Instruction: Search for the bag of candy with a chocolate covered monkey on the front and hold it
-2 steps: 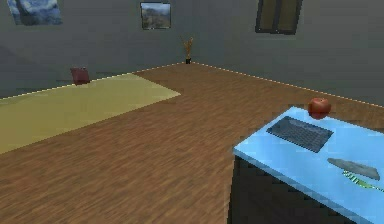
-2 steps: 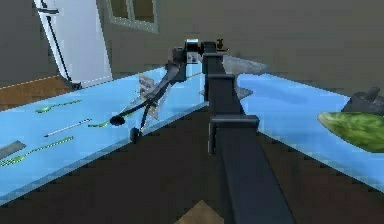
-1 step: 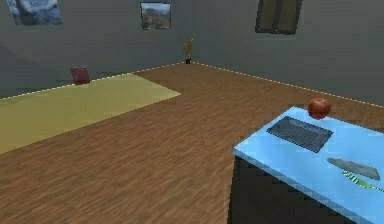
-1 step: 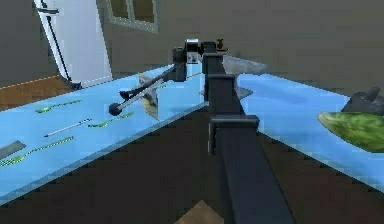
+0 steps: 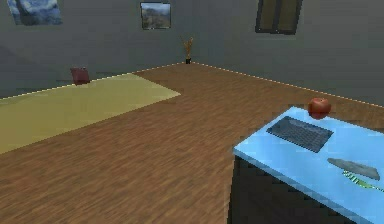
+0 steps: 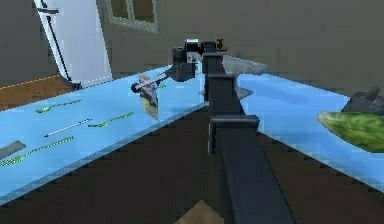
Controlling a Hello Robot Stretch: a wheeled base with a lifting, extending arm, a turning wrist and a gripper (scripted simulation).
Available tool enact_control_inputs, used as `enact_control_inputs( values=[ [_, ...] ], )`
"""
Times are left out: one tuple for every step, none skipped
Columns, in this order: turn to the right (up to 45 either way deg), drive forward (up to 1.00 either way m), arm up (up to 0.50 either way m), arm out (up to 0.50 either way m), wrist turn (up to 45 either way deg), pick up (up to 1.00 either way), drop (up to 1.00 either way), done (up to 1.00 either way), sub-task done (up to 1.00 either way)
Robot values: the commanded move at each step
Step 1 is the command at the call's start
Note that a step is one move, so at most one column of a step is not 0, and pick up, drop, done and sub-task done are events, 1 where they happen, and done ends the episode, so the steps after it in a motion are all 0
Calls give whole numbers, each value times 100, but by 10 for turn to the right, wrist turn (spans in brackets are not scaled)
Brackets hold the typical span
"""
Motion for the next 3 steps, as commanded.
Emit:
enact_control_inputs(
  values=[
    [0, 0, 0, 0, 90, 0, 0, 0, 0],
    [0, 0, 0, 0, 0, 100, 0, 0, 0],
    [0, 0, 0, 0, 0, 0, 0, 100, 0]
  ],
)
